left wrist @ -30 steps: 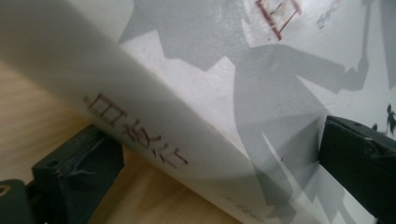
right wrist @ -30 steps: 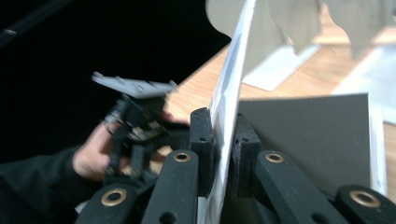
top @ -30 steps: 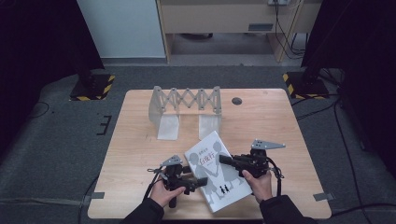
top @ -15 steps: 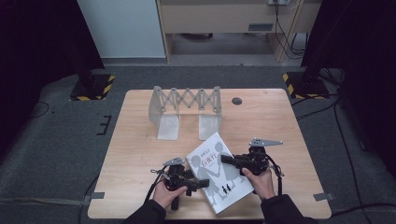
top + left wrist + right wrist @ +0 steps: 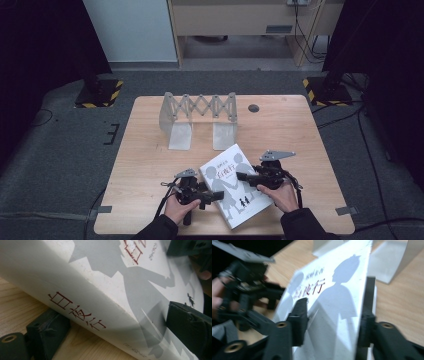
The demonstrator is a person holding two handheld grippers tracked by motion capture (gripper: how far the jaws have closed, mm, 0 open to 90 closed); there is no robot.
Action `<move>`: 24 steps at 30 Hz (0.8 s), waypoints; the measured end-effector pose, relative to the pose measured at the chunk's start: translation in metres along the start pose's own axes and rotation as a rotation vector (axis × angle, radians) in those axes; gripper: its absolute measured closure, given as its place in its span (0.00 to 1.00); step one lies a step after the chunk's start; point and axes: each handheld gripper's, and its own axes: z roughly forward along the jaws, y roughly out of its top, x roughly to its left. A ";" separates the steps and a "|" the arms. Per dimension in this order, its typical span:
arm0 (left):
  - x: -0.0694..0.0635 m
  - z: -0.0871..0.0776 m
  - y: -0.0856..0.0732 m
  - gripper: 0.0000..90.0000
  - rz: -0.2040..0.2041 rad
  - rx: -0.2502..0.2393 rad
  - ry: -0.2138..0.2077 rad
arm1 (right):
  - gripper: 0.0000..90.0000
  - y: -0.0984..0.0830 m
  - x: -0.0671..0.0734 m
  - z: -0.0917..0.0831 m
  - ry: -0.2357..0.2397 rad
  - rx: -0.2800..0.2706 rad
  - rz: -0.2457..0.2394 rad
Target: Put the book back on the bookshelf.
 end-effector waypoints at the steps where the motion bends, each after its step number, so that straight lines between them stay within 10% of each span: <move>1: 0.000 0.000 0.000 0.06 -0.001 -0.004 0.001 | 0.53 -0.001 -0.001 0.001 0.001 -0.001 0.003; 7: 0.000 0.000 -0.001 0.07 0.000 -0.009 0.007 | 0.40 -0.003 0.003 0.005 -0.113 0.009 -0.104; 17: 0.001 0.000 -0.001 0.10 -0.031 -0.029 0.013 | 0.23 -0.012 -0.002 0.019 -0.149 0.116 -0.090; 24: 0.001 -0.001 -0.001 0.11 -0.027 -0.024 0.017 | 0.23 -0.015 -0.006 0.021 -0.126 0.096 -0.018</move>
